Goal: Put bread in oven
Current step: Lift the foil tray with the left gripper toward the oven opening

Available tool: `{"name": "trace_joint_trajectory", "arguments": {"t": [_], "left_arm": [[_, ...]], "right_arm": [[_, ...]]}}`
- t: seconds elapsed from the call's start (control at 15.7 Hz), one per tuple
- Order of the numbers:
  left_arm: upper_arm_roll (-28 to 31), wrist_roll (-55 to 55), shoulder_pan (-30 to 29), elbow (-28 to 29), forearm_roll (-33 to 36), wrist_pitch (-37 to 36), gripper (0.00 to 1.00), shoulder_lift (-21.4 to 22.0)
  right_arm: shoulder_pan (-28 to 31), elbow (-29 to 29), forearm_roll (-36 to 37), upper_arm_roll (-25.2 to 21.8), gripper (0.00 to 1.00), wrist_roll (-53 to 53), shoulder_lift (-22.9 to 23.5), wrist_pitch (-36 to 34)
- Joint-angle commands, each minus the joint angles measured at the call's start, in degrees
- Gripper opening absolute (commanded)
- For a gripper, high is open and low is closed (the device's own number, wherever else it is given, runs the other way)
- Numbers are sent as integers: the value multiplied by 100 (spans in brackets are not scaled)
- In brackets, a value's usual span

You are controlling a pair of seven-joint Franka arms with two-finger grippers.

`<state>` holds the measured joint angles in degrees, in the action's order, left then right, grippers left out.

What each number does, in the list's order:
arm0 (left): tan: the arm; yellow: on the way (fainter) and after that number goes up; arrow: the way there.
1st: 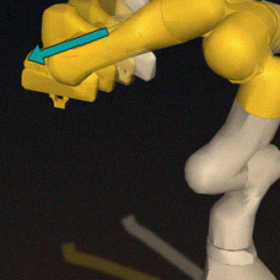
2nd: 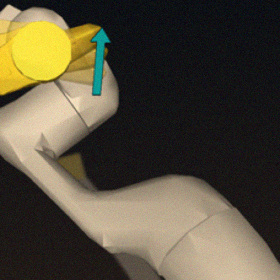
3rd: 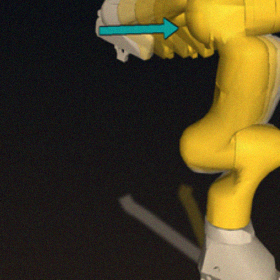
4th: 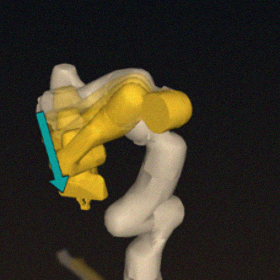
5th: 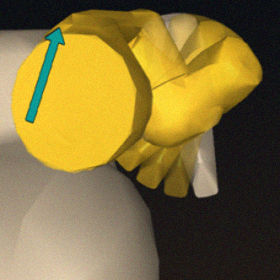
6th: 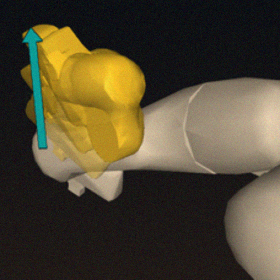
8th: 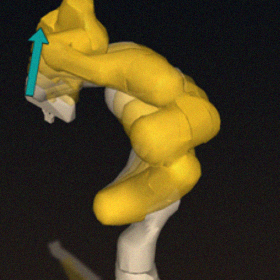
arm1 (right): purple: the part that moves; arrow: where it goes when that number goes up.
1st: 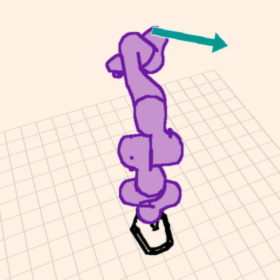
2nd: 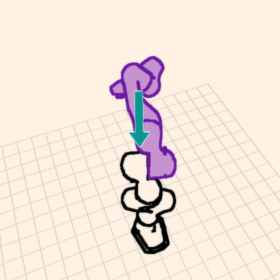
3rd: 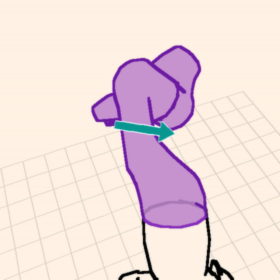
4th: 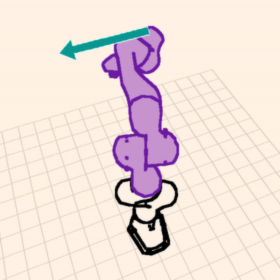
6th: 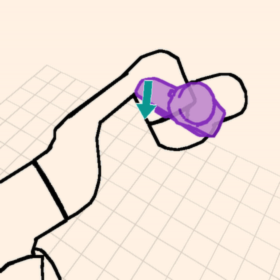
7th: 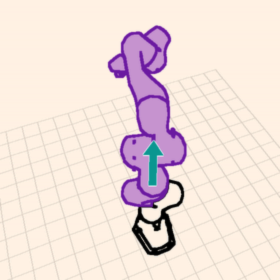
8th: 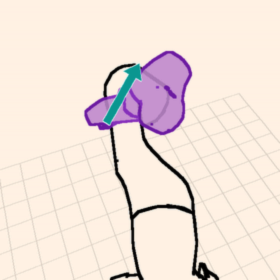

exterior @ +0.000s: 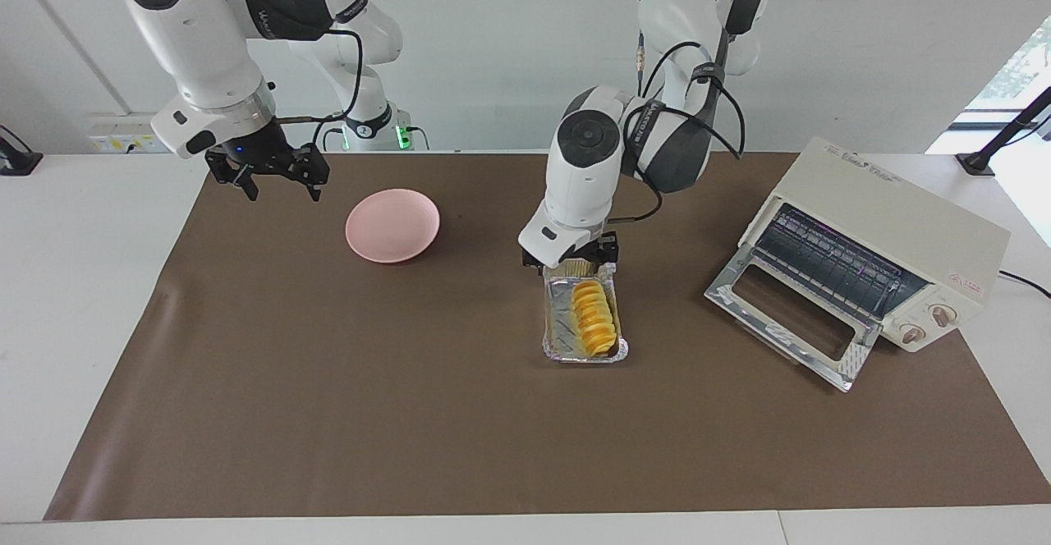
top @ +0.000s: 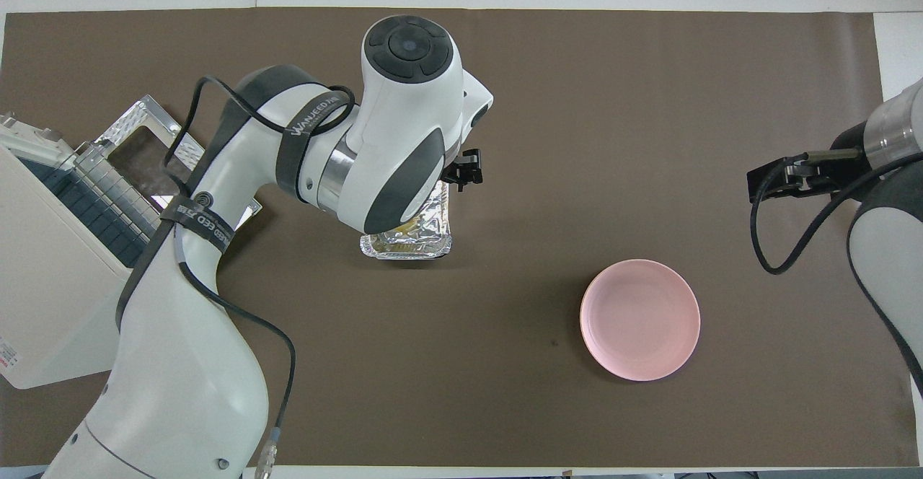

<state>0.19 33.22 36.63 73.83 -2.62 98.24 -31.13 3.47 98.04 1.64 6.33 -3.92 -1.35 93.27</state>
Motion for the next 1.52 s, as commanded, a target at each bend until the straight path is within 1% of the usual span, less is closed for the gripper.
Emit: {"name": "trace_joint_trajectory", "arguments": {"t": [0.0, 0.13, 0.32, 0.57, 0.7, 0.89, 0.95, 1.02, 1.08, 1.14, 1.21, 1.27, 1.46], "left_arm": [[122, 395, 238, 1025, -72, 1028, 100, 160], [122, 440, 283, 1282, -72, 1224, 100, 133], [113, 642, 309, 1388, -80, 1540, 100, 72], [113, 642, 318, 1406, -98, 2006, 100, -16], [113, 642, 335, 1406, -98, 2015, 100, -42], [131, 651, 529, 1326, -89, 2033, 91, -315], [131, 651, 529, 1335, -89, 2085, 86, -333], [131, 651, 529, 1318, -107, 2086, 76, -341], [122, 642, 529, 1300, -115, 2060, 55, -342], [122, 651, 512, 1283, -133, 2024, 28, -342], [122, 651, 468, 1283, -246, 2015, 6, -350], [139, 651, 459, 1274, -369, 1954, 0, -350], [148, 651, 423, 1256, -388, 1884, 0, -342]], "right_arm": [[75, 101, 99, 70, 100, 76, -94, -28], [83, 101, 99, 70, 100, 76, -94, -37], [75, 101, 99, 70, 100, 76, -94, -28], [75, 101, 99, 70, 100, 76, -94, -37], [75, 101, 99, 70, 100, 76, -94, -28], [75, 101, 99, 70, 100, 76, -94, -28], [75, 101, 99, 70, 100, 76, -94, -28], [75, 101, 99, 70, 100, 76, -94, -28], [75, 92, 99, 70, 100, 76, -94, -37], [75, 92, 99, 70, 100, 76, -94, -28], [75, 101, 99, 70, 100, 76, -94, -37], [75, 92, 99, 70, 100, 76, -94, -28], [75, 92, 99, 70, 100, 76, -94, -37]]}}
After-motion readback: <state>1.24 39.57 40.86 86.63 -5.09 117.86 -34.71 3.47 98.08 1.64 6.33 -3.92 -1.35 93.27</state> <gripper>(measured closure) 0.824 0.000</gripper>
